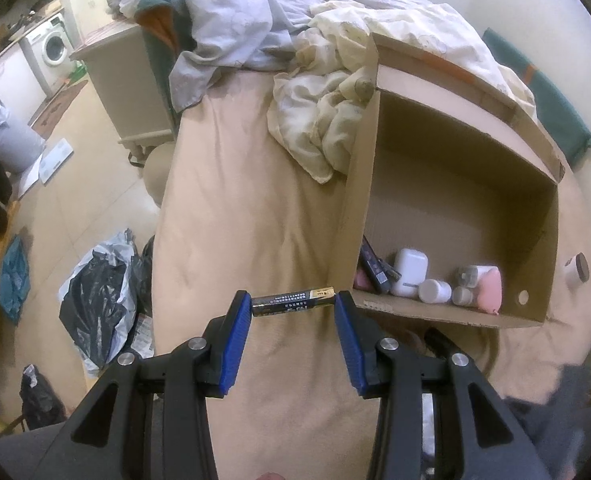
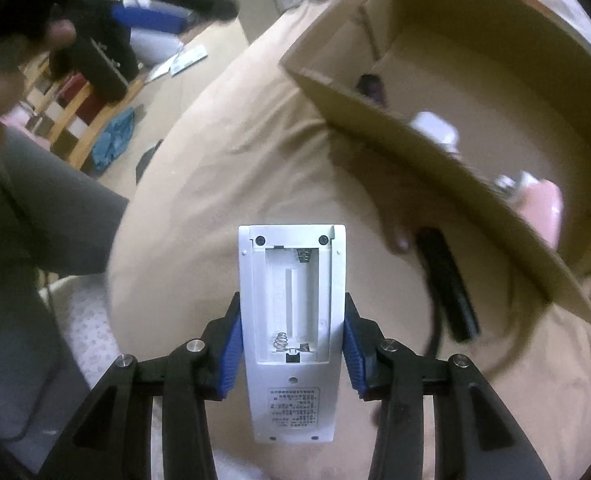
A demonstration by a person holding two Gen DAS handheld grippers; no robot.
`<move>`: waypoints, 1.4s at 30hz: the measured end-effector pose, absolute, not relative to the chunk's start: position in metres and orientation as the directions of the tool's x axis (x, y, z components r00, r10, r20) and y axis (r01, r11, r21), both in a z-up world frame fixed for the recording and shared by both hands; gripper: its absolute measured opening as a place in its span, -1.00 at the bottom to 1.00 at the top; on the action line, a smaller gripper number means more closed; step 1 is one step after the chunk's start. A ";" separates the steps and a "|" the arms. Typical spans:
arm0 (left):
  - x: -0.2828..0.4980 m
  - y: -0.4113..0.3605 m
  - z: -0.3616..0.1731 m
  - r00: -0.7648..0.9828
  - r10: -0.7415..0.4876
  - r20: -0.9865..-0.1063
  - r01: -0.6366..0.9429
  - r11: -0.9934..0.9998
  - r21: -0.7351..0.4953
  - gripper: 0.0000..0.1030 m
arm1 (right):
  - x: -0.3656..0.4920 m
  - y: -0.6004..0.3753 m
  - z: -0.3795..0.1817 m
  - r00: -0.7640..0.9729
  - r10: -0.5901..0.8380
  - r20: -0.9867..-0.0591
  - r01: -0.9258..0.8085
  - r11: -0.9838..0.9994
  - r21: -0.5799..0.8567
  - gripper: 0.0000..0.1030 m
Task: Organize rigid objects
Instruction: 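Carry the battery and white remote over the box and lower them inside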
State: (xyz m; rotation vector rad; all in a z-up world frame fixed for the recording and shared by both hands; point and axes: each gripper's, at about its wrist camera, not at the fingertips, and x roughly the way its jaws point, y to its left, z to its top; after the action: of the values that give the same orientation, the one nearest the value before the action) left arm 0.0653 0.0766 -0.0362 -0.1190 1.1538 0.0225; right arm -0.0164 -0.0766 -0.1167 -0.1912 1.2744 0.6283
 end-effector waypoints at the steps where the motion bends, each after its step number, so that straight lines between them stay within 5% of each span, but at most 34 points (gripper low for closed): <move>1: 0.065 0.076 -0.036 0.406 -0.042 -0.913 -0.076 0.994 -0.079 -0.24 | -0.017 -0.084 -0.111 0.159 0.339 -0.927 -0.528 0.823 0.211 -0.11; 25: 0.069 0.034 -0.017 0.449 -0.079 -0.890 0.076 0.996 -0.050 -0.24 | 0.042 -0.176 -0.025 0.461 0.348 -0.816 -0.223 0.936 0.273 -0.11; 42: 0.143 -0.029 -0.014 0.489 -0.106 -0.866 0.145 0.989 -0.039 -0.24 | 0.120 -0.200 -0.050 0.482 0.252 -0.839 -0.104 0.967 0.231 -0.11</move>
State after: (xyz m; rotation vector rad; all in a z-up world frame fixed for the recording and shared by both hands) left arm 0.1431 -0.0287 -0.0144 0.0407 1.0488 -0.1522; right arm 0.1195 -0.1998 -0.0499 0.1565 1.0466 0.2178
